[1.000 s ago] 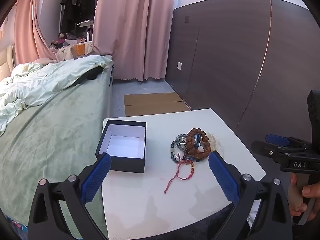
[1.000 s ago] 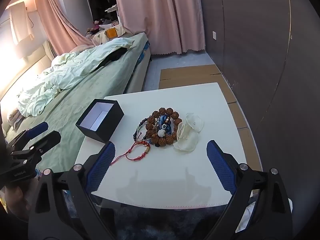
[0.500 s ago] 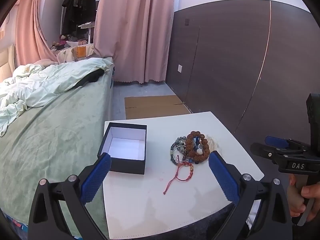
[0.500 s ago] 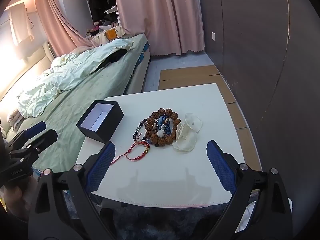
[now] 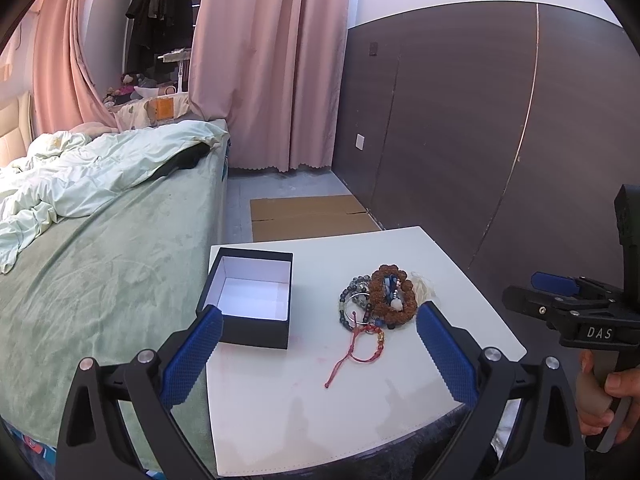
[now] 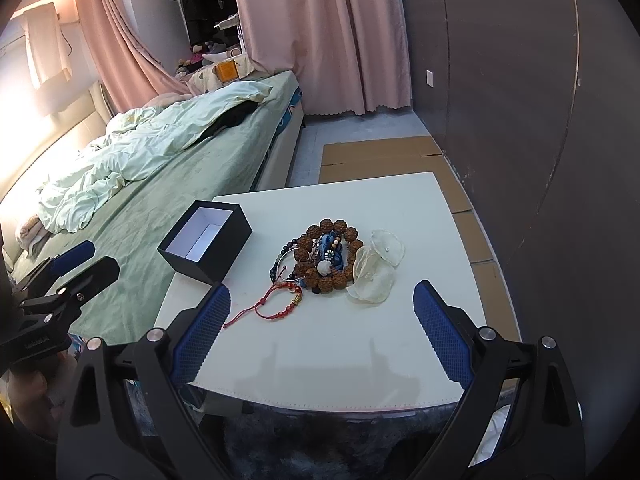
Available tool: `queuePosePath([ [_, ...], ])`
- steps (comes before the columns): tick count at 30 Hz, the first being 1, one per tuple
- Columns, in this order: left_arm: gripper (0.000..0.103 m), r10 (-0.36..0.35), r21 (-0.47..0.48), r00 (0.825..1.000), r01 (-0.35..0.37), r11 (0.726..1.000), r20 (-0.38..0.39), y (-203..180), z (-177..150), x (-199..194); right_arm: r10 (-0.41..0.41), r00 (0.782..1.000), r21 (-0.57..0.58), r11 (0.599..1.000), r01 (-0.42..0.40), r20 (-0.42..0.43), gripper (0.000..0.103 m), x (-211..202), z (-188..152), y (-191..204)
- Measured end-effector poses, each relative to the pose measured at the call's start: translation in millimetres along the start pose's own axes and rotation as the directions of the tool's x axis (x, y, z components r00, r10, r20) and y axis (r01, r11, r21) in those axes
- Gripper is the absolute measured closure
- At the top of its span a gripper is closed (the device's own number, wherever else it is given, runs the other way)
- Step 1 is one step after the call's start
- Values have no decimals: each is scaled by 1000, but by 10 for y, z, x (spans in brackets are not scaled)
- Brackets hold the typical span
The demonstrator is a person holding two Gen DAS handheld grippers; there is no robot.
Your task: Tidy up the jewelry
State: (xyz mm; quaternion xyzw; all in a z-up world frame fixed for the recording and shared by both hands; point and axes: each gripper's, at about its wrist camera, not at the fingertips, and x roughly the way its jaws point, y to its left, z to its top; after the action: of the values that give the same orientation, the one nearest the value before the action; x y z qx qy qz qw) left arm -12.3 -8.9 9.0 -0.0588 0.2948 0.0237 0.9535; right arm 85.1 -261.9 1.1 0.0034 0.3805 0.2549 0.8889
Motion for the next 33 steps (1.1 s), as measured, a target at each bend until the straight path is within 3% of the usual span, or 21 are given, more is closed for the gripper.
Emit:
queuePosePath([
  [33,10,-4,-4,1000,4,1000,4,-29,19,-28,-23,1000,-12,1000,23,0,11,-30,-5,0],
])
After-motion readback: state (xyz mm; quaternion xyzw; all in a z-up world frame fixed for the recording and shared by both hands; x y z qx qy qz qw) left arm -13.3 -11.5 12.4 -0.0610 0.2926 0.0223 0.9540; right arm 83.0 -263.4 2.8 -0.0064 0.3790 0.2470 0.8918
